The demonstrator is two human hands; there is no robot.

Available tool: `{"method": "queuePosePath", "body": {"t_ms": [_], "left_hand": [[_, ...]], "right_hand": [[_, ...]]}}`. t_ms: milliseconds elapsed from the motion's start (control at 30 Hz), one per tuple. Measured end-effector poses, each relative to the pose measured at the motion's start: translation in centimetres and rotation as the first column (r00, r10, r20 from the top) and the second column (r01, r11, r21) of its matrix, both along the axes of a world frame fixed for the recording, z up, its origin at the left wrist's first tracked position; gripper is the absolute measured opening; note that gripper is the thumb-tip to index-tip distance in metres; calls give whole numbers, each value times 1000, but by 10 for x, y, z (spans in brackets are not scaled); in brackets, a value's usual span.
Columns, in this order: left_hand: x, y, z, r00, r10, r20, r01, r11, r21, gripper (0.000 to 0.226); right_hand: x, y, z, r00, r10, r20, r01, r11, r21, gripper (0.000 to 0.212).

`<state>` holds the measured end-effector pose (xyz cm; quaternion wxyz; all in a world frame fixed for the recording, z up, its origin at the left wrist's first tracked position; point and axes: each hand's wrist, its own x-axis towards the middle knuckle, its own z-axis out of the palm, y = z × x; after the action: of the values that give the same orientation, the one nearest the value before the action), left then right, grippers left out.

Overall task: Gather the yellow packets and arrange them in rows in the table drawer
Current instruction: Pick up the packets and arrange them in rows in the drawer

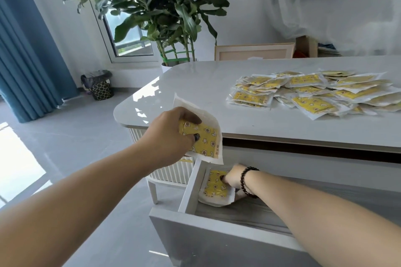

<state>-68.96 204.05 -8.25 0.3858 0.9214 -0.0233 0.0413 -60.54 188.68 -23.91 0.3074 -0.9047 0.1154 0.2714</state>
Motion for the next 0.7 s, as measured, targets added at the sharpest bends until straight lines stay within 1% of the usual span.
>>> {"method": "queuePosePath", "body": {"t_ms": [33,100,167,233,267,300,333,433,500,533,567,600,667,700], "left_hand": [[-2,-1,1,1000,-9,2,9,1000,-4,36],[-7,-1,5,999,-42,-6,42,999,-26,50],[-13,-1,8,994,-101,-35,99,994,-54,73],[-21,-1,13,985,-155,-80,147,985,-89,95],[-26,-2,16,981,-170,-92,161,982,-102,101],[-29,-3,18,979,-176,-103,164,980,-115,104],[-31,-5,20,978,-173,-112,158,978,-137,105],[-43,-16,25,978,-182,-98,160,967,-200,97],[-50,-23,27,972,-226,-60,212,959,-188,82],[-53,-28,27,968,-249,-42,238,955,-178,69],[-56,-31,27,964,-264,-33,255,952,-170,57],[-58,-34,27,961,-276,-25,268,949,-169,47],[-64,-40,27,952,-306,-12,299,939,-169,35],[-67,-43,26,946,-323,-8,317,934,-167,33]], "right_hand": [[0,-4,2,1000,22,6,-22,999,-27,24],[-4,-12,15,997,50,53,-50,999,-6,32],[-14,-24,35,997,41,58,-43,999,19,39],[-26,-37,56,999,-51,-6,52,991,126,42],[-34,-46,71,994,-100,-53,109,972,211,44],[-41,-53,86,988,-147,-55,157,940,301,44],[-48,-62,103,983,-181,-21,175,910,377,45],[-81,-85,150,957,-248,149,125,818,561,45],[-107,-95,168,939,-265,217,55,742,668,36],[-122,-98,172,934,-257,250,9,712,702,29],[-135,-100,173,926,-246,287,-34,702,711,25],[-146,-101,172,917,-229,327,-70,713,698,26],[-162,-101,167,894,-236,381,-80,753,653,37],[-166,-100,165,879,-262,399,-62,767,639,41]]}}
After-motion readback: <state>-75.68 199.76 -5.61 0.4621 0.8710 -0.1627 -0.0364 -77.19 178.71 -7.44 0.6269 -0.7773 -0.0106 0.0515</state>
